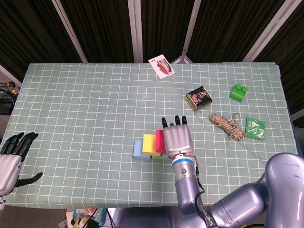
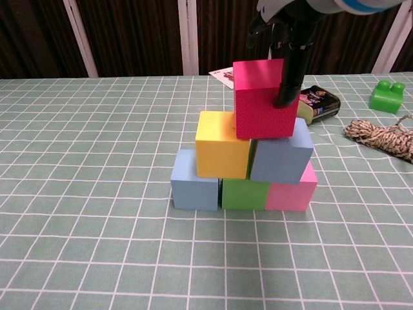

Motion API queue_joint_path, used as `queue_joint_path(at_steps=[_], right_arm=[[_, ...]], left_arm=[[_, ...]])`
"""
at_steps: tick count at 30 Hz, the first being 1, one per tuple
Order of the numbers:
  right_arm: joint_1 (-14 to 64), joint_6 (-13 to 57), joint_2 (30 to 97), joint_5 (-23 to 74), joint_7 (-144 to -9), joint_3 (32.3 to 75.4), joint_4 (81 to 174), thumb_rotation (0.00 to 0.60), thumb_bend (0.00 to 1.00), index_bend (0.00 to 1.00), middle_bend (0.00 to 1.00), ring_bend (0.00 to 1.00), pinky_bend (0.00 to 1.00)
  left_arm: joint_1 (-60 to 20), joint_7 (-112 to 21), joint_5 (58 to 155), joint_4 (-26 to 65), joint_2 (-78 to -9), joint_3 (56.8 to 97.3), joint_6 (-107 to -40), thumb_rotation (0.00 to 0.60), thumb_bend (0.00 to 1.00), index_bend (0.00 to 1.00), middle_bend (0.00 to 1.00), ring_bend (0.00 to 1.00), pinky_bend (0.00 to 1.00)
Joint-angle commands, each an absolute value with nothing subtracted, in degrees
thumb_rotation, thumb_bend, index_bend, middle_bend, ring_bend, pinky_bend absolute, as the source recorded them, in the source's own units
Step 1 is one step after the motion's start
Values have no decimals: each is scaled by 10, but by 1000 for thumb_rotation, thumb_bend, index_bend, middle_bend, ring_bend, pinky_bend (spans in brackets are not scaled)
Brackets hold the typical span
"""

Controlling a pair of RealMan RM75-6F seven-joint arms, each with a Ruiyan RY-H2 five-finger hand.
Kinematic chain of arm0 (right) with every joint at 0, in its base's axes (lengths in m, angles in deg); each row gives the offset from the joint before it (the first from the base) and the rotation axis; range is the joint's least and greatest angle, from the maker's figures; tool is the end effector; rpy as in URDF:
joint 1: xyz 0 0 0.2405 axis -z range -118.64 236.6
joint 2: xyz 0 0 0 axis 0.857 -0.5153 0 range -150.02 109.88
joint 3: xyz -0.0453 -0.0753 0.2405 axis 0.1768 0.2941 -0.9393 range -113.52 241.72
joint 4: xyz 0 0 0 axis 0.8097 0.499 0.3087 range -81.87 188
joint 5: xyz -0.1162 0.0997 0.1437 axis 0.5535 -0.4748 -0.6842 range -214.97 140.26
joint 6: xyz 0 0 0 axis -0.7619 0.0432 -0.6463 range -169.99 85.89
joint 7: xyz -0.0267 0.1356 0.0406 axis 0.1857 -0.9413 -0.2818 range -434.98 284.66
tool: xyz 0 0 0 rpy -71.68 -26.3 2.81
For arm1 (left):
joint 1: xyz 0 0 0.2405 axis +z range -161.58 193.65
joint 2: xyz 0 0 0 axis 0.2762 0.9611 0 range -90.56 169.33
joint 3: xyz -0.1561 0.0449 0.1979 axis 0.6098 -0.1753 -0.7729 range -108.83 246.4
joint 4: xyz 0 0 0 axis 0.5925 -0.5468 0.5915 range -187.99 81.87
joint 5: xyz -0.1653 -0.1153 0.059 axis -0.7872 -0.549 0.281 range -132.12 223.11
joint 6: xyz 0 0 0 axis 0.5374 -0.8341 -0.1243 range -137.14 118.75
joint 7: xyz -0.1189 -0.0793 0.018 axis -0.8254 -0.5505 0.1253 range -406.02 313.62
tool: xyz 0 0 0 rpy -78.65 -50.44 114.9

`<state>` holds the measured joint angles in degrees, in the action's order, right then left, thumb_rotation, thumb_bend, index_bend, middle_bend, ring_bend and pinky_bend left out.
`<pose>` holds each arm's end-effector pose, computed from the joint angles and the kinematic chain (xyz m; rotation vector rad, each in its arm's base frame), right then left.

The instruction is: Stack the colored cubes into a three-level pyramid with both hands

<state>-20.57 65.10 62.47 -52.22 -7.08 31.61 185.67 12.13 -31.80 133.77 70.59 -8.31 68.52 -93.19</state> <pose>0.0355 -0.2754 0.0746 1.7268 -0.9291 0.4302 -0.2177 0.1575 0.1905 -1.4723 -0.9519 -0.8849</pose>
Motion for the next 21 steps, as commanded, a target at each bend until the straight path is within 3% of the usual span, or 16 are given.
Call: queue_joint_path(at_steps=[1, 21], right_arm=[[-205, 653, 625, -520, -71, 316, 1857, 600, 283, 0, 311, 64, 104], [-208, 671, 629, -538, -56, 303, 1865, 600, 276, 0, 303, 58, 103]], left_arm=[[121, -318, 1338, 706, -83, 685, -932, 600, 65, 0, 51, 0, 0], [122, -319, 1338, 707, -82, 685, -932, 600, 65, 0, 51, 0, 0]])
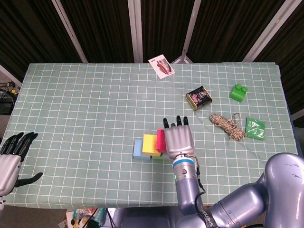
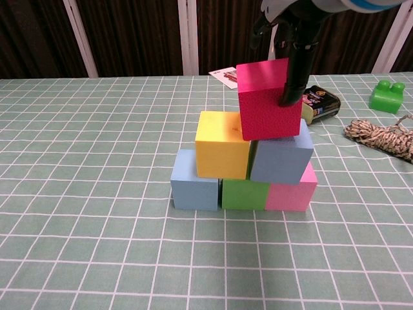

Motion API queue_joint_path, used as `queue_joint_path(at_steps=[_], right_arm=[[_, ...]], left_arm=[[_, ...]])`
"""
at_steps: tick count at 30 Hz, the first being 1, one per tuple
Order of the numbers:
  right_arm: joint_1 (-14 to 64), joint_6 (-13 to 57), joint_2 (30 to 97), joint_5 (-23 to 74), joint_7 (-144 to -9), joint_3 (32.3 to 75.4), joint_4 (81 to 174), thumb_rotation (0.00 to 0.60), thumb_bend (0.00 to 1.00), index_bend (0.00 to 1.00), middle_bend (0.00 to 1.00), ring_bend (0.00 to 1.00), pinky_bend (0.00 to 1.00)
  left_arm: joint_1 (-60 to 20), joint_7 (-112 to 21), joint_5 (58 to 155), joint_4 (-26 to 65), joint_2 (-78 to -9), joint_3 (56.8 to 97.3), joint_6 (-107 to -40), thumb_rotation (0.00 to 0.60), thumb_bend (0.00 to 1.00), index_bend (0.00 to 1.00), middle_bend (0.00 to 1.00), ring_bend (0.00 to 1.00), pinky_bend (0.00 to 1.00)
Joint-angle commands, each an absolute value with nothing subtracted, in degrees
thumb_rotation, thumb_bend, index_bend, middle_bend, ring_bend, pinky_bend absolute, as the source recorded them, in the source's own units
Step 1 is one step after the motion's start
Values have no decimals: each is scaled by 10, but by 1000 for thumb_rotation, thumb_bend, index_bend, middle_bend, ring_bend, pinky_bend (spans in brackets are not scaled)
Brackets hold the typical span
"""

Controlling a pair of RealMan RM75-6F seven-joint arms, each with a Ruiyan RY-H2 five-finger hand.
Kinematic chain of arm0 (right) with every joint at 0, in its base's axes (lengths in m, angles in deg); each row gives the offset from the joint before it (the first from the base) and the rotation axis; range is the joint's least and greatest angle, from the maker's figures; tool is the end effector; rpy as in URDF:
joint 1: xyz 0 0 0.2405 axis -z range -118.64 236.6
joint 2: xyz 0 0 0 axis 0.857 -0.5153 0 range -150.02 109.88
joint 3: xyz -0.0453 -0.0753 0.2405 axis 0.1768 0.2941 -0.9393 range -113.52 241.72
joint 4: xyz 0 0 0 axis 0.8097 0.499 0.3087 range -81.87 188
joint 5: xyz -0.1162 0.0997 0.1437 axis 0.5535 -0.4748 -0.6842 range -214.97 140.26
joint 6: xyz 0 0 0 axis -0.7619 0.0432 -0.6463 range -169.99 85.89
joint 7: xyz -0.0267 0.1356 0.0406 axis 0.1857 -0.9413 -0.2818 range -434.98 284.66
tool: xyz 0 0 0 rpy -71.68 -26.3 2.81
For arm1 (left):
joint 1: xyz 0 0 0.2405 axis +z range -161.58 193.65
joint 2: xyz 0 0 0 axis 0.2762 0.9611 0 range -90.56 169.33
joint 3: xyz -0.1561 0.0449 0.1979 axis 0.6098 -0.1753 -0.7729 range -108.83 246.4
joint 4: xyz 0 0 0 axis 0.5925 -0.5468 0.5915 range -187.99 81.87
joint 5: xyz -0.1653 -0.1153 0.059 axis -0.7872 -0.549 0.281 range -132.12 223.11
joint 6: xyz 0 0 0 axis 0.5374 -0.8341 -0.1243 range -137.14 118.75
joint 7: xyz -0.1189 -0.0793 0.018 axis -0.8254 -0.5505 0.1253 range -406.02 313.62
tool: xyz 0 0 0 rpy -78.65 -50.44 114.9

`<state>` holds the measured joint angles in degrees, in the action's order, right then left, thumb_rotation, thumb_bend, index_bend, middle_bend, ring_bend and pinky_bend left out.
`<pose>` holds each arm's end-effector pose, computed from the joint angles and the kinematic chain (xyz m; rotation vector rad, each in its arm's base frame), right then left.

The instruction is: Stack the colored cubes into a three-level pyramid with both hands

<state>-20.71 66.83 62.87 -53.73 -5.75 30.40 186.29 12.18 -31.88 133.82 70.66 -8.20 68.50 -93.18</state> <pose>0.0356 -0.2724 0.0766 1.7253 -0.9238 0.4025 -0.2176 0.1573 0.1908 -1.4723 -0.9530 -0.8849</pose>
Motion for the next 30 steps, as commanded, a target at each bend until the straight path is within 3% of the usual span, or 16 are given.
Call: queue_joint_path(at_steps=[1, 30], right_arm=[[-209, 672, 629, -539, -56, 302, 1866, 600, 276, 0, 303, 57, 103], [-221, 696, 645, -549, -43, 293, 1859, 600, 275, 0, 301, 58, 104]], left_arm=[[122, -319, 1339, 707, -82, 685, -932, 600, 65, 0, 51, 0, 0], [122, -332, 1341, 706, -77, 685, -931, 600, 65, 0, 51, 0, 0]])
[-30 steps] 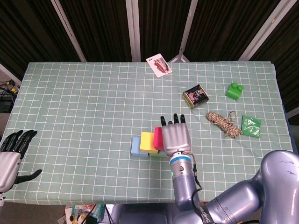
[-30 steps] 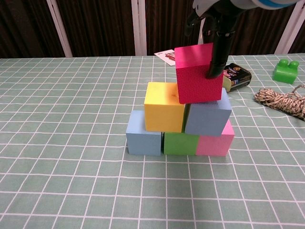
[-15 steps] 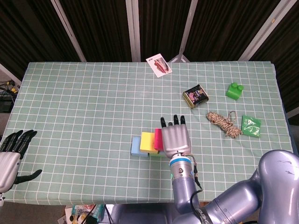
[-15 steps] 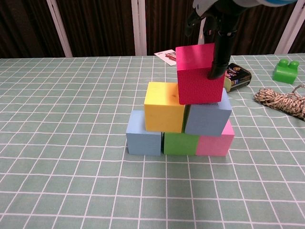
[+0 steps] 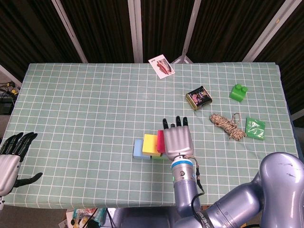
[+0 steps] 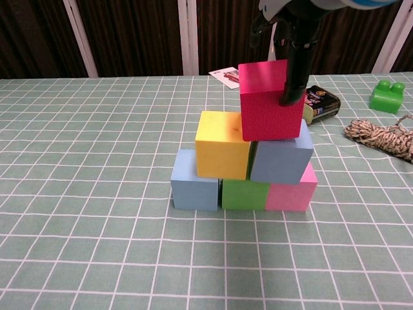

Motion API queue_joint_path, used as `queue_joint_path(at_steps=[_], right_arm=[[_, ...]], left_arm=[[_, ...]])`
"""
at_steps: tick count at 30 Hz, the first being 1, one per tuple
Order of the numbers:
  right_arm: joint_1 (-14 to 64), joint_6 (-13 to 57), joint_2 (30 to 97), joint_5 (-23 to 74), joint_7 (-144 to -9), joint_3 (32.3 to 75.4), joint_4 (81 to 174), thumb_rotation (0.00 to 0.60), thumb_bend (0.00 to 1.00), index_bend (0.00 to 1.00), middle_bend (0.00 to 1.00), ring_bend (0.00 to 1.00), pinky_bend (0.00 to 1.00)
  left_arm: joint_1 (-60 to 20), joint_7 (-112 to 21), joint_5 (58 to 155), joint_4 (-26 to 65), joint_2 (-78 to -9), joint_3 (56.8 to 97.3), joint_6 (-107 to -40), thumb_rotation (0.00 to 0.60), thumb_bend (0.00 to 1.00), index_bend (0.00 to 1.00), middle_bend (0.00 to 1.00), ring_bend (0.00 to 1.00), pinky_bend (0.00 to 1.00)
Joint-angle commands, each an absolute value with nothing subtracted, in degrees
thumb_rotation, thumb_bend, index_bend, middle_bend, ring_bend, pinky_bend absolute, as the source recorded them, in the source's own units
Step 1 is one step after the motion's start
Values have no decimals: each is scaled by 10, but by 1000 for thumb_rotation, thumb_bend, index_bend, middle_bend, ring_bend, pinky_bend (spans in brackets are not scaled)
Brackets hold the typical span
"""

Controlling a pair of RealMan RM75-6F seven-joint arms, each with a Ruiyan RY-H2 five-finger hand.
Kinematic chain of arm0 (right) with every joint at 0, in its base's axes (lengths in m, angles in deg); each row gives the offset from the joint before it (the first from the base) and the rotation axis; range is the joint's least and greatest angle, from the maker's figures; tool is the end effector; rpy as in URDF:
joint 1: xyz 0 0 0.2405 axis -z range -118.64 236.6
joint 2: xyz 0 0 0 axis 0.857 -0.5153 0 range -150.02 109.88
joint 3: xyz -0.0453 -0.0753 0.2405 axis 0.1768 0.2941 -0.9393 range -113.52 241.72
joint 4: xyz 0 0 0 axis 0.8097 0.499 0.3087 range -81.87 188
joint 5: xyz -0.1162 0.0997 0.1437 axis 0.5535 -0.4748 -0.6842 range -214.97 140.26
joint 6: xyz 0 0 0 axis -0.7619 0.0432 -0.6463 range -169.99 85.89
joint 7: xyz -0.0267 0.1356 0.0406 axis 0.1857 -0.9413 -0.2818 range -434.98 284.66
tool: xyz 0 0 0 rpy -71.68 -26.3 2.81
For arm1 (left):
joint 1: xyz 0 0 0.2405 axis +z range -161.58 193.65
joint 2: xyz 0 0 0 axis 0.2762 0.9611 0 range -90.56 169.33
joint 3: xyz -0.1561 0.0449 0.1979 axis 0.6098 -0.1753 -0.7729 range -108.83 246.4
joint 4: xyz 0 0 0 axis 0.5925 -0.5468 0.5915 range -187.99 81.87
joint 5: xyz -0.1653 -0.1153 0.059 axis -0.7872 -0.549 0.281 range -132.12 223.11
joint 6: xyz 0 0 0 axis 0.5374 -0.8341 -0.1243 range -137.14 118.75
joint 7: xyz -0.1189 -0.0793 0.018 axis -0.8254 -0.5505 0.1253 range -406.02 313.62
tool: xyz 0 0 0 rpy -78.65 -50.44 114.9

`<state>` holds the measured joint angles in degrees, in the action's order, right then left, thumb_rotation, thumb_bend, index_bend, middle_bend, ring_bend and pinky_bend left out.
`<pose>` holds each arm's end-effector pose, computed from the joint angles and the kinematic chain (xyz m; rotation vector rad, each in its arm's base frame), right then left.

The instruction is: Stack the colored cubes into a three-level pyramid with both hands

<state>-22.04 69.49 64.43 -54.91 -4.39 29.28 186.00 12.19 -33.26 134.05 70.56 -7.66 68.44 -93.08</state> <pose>0.0407 -0.2692 0.0757 1.7206 -0.9054 0.3821 -0.2180 0.1570 0.1925 -1.4709 -0.9637 -0.8944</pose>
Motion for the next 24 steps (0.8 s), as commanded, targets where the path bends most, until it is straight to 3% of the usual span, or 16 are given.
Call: queue_joint_path(at_steps=[1, 12, 24], right_arm=[[-221, 696, 645, -549, -42, 293, 1858, 600, 276, 0, 301, 58, 104], [-221, 705, 649, -554, -35, 290, 1861, 600, 275, 0, 300, 58, 113], [-224, 714, 653, -557, -28, 287, 1862, 600, 264, 0, 224, 12, 113]], left_arm=[[122, -332, 1341, 705, -77, 685, -931, 600, 65, 0, 51, 0, 0], [122, -333, 1341, 706, -77, 684, -931, 600, 65, 0, 51, 0, 0], [122, -336, 1342, 706, -75, 685, -932, 600, 65, 0, 51, 0, 0]])
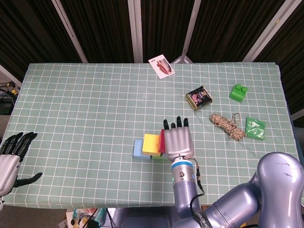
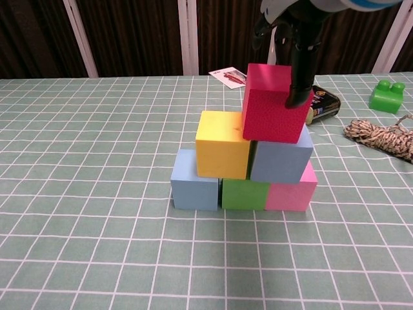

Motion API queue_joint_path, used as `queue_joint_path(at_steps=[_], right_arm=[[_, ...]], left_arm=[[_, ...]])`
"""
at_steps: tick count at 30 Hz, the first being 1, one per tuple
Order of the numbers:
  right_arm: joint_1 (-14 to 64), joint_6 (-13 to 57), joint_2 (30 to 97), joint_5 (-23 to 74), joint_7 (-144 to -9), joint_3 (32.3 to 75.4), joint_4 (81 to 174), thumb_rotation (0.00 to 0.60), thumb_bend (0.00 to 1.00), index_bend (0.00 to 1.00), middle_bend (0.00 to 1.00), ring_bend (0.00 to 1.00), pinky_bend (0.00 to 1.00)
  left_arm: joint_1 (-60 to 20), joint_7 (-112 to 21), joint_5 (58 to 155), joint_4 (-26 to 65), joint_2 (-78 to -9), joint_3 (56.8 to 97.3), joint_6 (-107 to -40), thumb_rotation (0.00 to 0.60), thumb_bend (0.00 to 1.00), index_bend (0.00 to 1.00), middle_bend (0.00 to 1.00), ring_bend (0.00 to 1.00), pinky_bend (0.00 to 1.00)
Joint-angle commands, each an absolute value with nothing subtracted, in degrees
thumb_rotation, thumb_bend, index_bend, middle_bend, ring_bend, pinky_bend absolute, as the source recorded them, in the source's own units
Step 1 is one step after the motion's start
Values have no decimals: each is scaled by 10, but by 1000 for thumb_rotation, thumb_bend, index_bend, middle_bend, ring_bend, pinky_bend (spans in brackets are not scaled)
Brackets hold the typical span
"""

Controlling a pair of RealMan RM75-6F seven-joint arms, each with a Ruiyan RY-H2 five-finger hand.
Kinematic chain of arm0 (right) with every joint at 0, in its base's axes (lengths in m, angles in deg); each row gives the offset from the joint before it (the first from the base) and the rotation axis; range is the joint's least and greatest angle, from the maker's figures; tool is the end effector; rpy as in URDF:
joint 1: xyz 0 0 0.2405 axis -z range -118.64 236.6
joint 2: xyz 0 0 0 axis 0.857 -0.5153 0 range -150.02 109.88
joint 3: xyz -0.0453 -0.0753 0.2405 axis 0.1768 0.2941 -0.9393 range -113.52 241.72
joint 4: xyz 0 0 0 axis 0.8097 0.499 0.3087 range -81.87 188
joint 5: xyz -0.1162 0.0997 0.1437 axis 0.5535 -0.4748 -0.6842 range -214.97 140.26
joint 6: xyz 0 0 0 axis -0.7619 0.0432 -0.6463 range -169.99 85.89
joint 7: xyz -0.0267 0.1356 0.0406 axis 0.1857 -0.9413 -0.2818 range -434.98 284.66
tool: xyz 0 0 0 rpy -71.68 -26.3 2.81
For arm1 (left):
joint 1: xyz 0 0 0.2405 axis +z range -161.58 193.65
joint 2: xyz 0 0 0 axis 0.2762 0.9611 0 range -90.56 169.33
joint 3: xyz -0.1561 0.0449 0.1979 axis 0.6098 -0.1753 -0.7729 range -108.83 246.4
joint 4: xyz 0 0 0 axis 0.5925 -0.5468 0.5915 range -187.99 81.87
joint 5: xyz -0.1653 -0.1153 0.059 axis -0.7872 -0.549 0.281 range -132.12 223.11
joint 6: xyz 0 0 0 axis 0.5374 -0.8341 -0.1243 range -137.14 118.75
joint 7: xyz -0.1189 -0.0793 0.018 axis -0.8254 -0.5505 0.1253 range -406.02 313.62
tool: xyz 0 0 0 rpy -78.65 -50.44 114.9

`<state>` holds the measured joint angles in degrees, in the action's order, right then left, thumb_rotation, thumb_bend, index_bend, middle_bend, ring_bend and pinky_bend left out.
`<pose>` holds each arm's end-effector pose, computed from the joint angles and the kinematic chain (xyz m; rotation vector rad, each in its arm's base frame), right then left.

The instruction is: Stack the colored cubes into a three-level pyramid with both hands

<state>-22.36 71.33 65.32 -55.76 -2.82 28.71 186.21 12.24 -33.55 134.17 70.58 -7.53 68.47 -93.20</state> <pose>0.0406 -0.2663 0.0757 1.7217 -0.8869 0.3504 -0.2178 0.1570 0.1933 -1.4689 -0.9640 -0.8988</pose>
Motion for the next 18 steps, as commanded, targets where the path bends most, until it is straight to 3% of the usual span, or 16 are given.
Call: queue_joint_path(at_steps=[1, 18], right_arm=[[-224, 714, 653, -557, -28, 286, 1863, 600, 264, 0, 216, 6, 113], [-226, 723, 642, -542, -20, 278, 1877, 600, 232, 0, 126, 0, 113]], left_arm=[[122, -336, 1342, 706, -75, 685, -932, 600, 65, 0, 51, 0, 0], [123, -338, 1341, 709, -73, 685, -932, 600, 65, 0, 51, 0, 0]])
